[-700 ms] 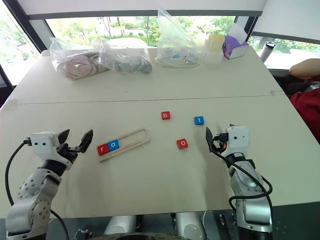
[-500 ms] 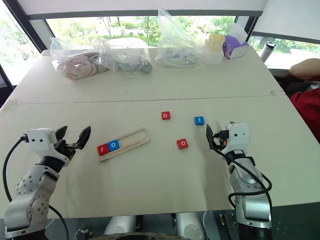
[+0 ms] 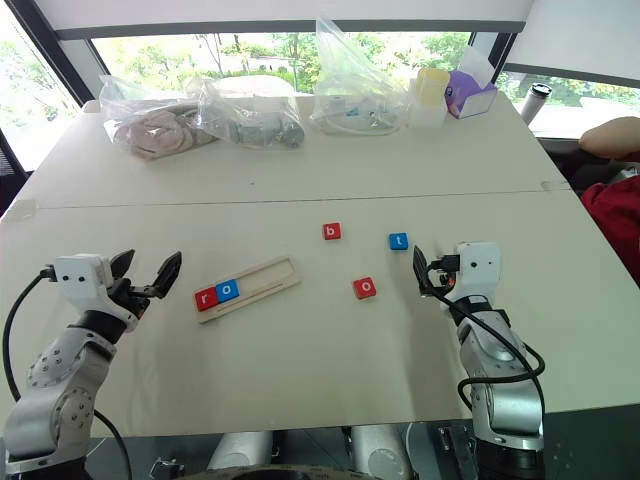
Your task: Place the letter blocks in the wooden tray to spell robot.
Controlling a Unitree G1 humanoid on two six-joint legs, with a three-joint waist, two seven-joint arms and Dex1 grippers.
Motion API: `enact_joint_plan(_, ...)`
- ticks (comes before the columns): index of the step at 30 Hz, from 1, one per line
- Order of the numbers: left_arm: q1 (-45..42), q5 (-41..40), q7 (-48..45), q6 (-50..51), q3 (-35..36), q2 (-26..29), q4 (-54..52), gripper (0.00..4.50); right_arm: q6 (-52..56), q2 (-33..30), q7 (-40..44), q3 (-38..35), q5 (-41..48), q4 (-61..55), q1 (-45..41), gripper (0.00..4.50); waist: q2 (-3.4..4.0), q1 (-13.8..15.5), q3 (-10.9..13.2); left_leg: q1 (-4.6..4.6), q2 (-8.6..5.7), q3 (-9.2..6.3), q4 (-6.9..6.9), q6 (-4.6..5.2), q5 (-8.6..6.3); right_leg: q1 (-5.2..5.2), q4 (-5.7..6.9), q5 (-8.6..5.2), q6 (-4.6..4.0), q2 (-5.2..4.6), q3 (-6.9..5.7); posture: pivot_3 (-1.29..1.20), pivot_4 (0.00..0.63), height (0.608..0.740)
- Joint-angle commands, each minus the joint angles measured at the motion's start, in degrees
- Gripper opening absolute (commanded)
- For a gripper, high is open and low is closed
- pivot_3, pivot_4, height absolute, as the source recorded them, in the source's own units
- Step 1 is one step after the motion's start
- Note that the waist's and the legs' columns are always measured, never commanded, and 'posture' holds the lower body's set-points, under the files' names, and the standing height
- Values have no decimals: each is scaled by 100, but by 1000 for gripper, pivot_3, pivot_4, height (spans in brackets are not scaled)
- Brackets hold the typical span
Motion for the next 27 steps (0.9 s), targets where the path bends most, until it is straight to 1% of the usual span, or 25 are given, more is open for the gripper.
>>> enact_joint_plan(1,17,56,-213,-57,-27,266,-108,4500,58,-116,118,-72,185,-259,-77,4453,1,-1,0,1,0,0,0,0,0,0,0,0,0,0,0,0,150,740)
enact_joint_plan(3,61,19,-453,-47,-67,461,-148,4500,394,-220,496,-74,667,-422,-127,4453,1,-2,0,3,1,0,0,0,0,0,0,0,-1,0,0,0,150,740)
enact_joint_plan(5,194,-122,-1070,39,-82,944,-247,4500,720,-865,1596,69,1335,-737,-73,4453,5,-10,2,6,1,1,0,0,0,0,0,0,-1,0,0,0,150,740)
enact_joint_plan(6,268,-133,-1365,37,-101,1195,-266,4500,868,-1144,1977,81,1593,-854,-43,4453,8,-13,4,6,1,1,0,0,0,-1,0,0,-1,0,0,0,150,740)
enact_joint_plan(8,458,-151,-1928,16,-135,1699,-249,4500,1246,-1572,2444,-38,2215,-1028,-10,4453,6,-9,1,8,1,4,-4,2,-1,-2,-1,-1,-1,-2,2,0,150,740)
enact_joint_plan(10,669,-118,-2424,-40,-105,2153,-139,4500,1535,-1921,2751,-89,2640,-1182,10,4453,7,-10,1,9,3,2,-4,6,-4,-2,-2,-2,-2,2,0,0,150,740)
enact_joint_plan(13,850,-85,-2950,-230,-179,2460,121,4500,1688,-2239,2934,178,2728,-1352,0,4453,8,-4,2,9,6,3,-4,8,-4,-6,-3,-3,-3,0,0,0,150,740)
enact_joint_plan(16,910,112,-3280,-550,-402,2553,344,4500,1696,-2310,2940,508,2667,-1468,-41,4453,8,-5,2,6,10,6,-2,7,-5,-7,-13,-4,-3,-2,0,0,150,740)
enact_joint_plan(19,653,354,-3434,-814,-608,2642,626,4500,1536,-2368,2917,799,2402,-1489,1,4453,7,6,1,-11,10,7,-1,7,-5,-21,-13,-4,-3,-3,0,0,150,740)
enact_joint_plan(23,218,655,-3590,-1182,-853,2706,1172,4500,1380,-2323,2865,906,2267,-1394,37,4453,7,17,1,-20,5,7,2,7,-4,-27,-11,-2,-1,-2,-2,0,150,740)
enact_joint_plan(27,-23,372,-3927,-958,-902,2735,1319,4500,1234,-2282,2814,928,2160,-1352,102,4453,7,-3,1,-20,5,12,0,8,-5,-27,-11,-1,1,-3,-1,0,150,740)
